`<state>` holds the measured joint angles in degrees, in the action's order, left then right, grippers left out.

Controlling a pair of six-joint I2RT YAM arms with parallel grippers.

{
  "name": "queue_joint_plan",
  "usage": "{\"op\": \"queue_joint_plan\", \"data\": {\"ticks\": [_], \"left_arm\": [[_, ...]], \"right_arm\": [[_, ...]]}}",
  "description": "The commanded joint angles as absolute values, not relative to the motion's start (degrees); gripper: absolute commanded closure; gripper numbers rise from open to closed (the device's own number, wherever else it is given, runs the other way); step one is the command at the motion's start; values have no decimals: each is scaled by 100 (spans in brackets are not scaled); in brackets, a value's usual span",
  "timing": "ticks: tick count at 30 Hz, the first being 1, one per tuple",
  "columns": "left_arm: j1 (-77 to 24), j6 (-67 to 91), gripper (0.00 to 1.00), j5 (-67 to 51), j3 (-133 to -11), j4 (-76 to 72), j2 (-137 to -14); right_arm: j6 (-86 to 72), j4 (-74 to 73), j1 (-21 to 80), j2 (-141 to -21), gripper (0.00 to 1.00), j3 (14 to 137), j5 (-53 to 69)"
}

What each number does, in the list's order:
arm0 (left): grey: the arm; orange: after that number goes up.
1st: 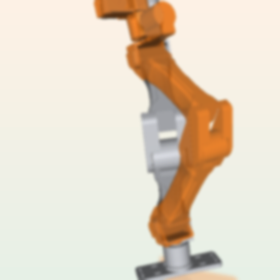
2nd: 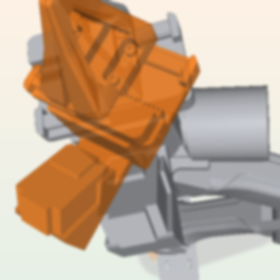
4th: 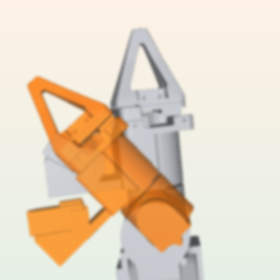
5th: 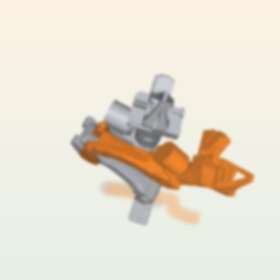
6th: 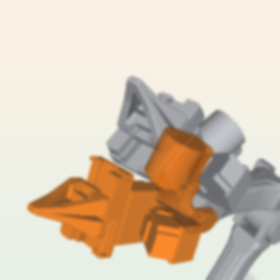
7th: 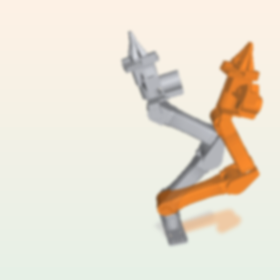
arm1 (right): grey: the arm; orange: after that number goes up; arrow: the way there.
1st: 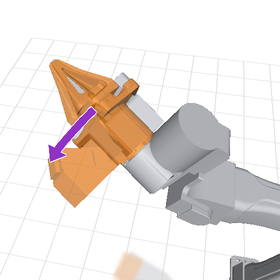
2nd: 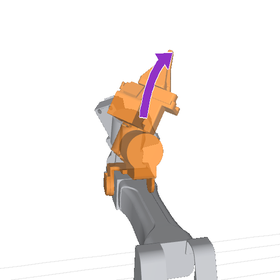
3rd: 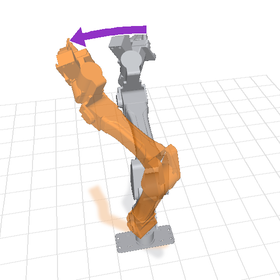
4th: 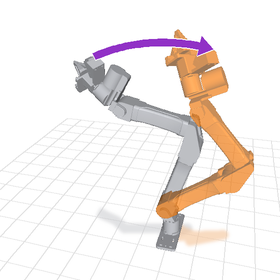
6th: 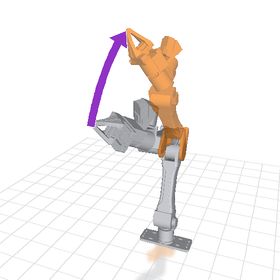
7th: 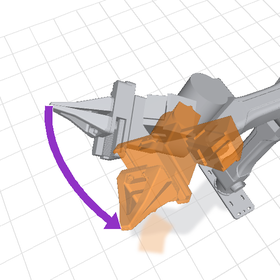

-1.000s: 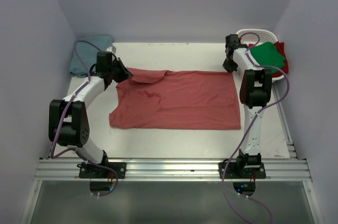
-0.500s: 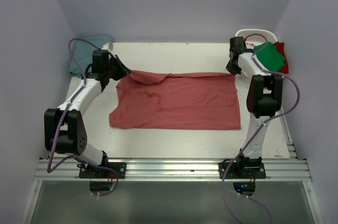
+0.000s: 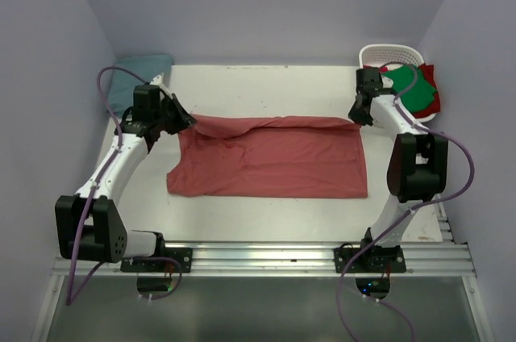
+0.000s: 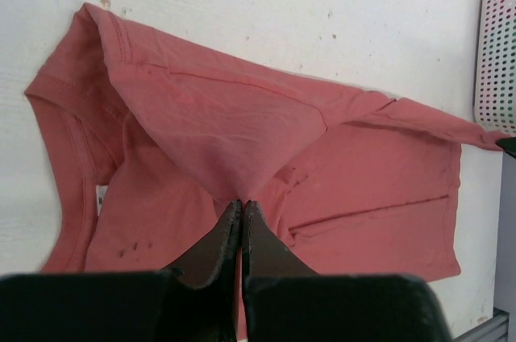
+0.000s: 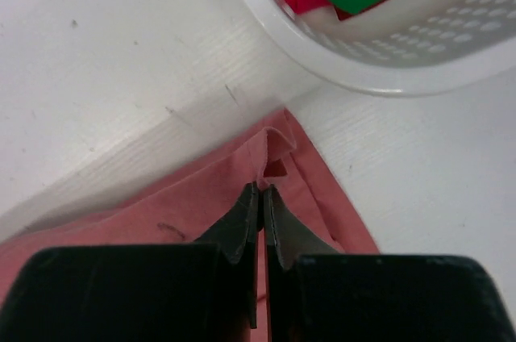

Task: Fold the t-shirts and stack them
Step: Fold the other side of the tshirt into a rectangle

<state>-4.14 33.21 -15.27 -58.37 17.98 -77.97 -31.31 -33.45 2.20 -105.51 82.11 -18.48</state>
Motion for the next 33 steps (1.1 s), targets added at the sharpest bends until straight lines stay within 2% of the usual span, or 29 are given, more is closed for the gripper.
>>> {"op": "queue_joint_plan", "data": {"ticks": [1, 15, 33], "left_arm": [[-352, 3085, 100, -1679, -5775, 2223, -7340], [-352, 2725, 100, -1284, -5538, 3603, -6083], [-352, 2733, 100, -1239, -4299, 3656, -5792]], "right_arm": [[-3138, -3270, 255, -10047, 100, 7867, -1881], [-3120, -3313, 290, -9229, 100, 6953, -1855], [-3085, -3067, 448, -9140, 100, 5950, -1942]]}}
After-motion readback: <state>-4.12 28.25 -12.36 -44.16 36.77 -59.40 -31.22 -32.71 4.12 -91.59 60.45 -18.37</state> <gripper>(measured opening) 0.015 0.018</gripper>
